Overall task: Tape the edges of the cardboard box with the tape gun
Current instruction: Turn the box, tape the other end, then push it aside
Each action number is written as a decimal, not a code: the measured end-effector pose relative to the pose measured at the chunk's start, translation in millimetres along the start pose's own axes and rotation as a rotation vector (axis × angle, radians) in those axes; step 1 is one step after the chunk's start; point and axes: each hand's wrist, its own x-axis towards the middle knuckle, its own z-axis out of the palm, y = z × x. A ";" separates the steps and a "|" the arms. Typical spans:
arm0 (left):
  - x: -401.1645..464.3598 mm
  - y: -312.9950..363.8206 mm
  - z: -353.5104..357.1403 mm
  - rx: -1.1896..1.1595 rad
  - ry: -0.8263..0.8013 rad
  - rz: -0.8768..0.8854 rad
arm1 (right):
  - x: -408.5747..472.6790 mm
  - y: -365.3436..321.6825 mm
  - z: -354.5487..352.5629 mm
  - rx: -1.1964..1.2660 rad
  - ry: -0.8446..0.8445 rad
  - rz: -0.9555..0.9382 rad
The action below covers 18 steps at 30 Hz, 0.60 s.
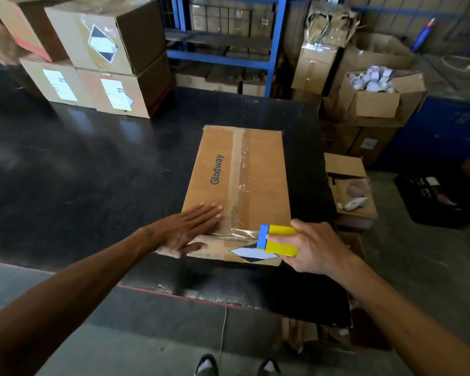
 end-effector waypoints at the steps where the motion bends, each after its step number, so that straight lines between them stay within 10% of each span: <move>1: 17.1 10.9 -4.4 0.008 0.037 0.002 | 1.5 1.2 -2.9 0.000 -0.030 -0.006; 18: 80.8 55.3 11.9 0.039 0.033 -0.094 | -25.2 29.2 10.9 -0.022 0.127 -0.154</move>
